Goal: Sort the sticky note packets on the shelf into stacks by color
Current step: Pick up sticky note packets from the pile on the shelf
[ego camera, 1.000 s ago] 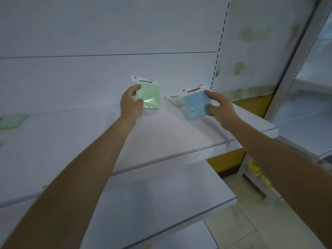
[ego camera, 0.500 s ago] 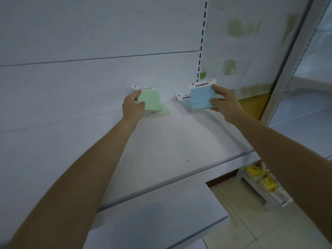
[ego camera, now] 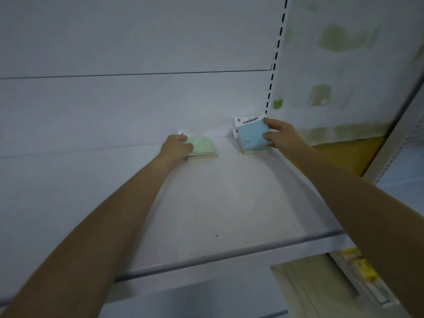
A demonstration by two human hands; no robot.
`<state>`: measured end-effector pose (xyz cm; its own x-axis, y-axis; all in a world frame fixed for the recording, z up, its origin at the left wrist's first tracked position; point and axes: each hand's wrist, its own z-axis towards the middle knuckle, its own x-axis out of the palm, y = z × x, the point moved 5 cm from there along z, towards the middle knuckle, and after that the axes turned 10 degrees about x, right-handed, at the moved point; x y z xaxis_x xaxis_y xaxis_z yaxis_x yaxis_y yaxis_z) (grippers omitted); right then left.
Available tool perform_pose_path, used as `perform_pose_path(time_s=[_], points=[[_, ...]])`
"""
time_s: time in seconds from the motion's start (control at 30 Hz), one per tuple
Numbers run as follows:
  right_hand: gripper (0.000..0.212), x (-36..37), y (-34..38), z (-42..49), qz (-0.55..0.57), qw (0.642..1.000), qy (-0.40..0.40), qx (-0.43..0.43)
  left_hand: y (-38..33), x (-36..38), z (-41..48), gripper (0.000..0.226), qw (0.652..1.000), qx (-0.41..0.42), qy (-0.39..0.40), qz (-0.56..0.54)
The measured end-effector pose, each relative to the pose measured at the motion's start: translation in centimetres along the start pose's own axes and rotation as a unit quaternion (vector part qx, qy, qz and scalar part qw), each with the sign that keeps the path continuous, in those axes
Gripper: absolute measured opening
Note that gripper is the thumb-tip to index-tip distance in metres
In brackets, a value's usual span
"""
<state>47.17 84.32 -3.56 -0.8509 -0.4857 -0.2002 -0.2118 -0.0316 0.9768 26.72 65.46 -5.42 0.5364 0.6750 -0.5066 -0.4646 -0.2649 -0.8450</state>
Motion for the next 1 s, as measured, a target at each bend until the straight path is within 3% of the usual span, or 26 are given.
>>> perform_pose_path(time_s=[0.37,0.5,0.6,0.67,0.83,1.0], points=[[0.049,0.6,-1.2,2.0,-0.238,0.971,-0.015,-0.008,-0.9,0.4,-0.7,0.042,0.993,0.01,-0.001,0.115],[0.05,0.2,-0.5,1.6,-0.365,0.929,-0.054,-0.023,-1.5,0.4,-1.3,0.04,0.987,0.041,-0.01,0.156],[0.051,0.3,1.3,0.5,-0.399,0.906,-0.079,-0.118,-2.0,-0.3,-2.0,0.05,0.977,0.083,-0.038,0.195],[0.047,1.4,2.8,-0.6,-0.377,0.901,-0.076,-0.199,-2.2,-1.2,-2.7,0.041,0.961,0.113,-0.056,0.248],[0.044,8.1,5.7,-4.3,-0.389,0.858,0.025,-0.334,-2.1,-5.3,-5.9,0.042,0.898,0.141,-0.056,0.413],[0.043,17.8,8.2,-8.8,-0.399,0.813,0.101,-0.412,1.2,-14.0,-10.5,0.043,0.868,0.087,-0.065,0.485]])
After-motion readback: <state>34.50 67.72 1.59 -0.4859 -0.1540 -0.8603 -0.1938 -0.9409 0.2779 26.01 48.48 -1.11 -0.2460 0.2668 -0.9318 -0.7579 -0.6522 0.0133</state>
